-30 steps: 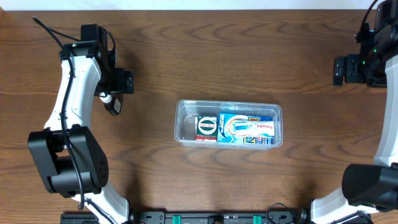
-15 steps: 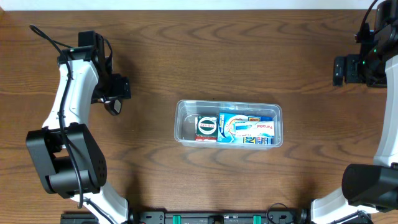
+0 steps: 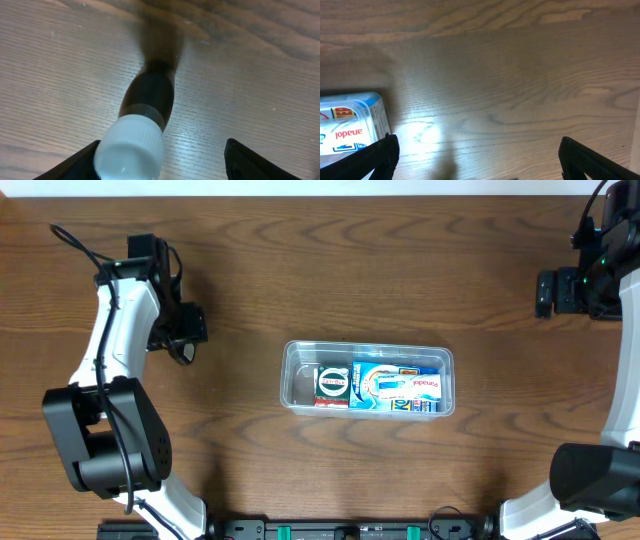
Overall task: Pack container
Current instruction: 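Move left gripper to the dark bottle and grasp it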
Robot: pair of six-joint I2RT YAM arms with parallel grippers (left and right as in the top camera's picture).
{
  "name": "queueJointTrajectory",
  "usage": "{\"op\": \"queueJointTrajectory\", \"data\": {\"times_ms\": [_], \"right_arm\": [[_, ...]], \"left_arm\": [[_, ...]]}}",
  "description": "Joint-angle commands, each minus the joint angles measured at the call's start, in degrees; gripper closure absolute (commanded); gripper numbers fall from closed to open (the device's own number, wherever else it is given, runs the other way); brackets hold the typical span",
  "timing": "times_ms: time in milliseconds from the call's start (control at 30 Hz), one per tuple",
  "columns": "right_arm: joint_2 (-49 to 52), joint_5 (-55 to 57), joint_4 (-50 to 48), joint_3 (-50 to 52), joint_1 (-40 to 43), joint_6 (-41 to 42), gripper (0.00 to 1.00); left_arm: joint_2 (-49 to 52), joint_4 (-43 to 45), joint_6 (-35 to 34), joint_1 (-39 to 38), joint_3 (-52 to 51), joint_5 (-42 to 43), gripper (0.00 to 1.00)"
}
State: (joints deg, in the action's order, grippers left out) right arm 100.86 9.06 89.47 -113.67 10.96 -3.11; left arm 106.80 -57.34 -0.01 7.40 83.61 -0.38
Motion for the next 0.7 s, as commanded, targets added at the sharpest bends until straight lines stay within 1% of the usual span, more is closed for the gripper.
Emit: {"op": "queueJointTrajectory", "data": {"times_ms": [0, 33, 200, 267, 500, 600, 667], "right_arm": [[-0.9, 0.6, 0.1, -0.7, 0.3, 0.7, 0.01], [-0.9, 0.6, 0.1, -0.7, 0.3, 0.7, 0.01], [-0.9, 0.6, 0.0, -0.7, 0.3, 0.7, 0.01], [-0.9, 0.6, 0.1, -0.7, 0.3, 0.7, 0.01], [-0.9, 0.6, 0.1, -0.7, 0.3, 0.7, 0.01], [-0.9, 0.6, 0.1, -0.7, 0.3, 0.7, 0.01], [-0.9, 0.6, 0.0, -0.7, 0.3, 0.7, 0.01]], "left_arm": [[0.7, 0.7, -0.3, 0.3, -1.6, -0.3, 0.24], [0.7, 0.9, -0.3, 0.3, -1.7, -0.3, 0.25], [0.7, 1.2, -0.3, 0.3, -1.8, -0.3, 0.35], [0.7, 1.3, -0.3, 0.3, -1.8, -0.3, 0.41], [0.7, 1.8, -0.3, 0.3, -1.8, -0.3, 0.57], [0.7, 1.8, -0.3, 0.3, -1.8, -0.3, 0.67], [0.7, 1.8, -0.3, 0.3, -1.8, -0.3, 0.71]]}}
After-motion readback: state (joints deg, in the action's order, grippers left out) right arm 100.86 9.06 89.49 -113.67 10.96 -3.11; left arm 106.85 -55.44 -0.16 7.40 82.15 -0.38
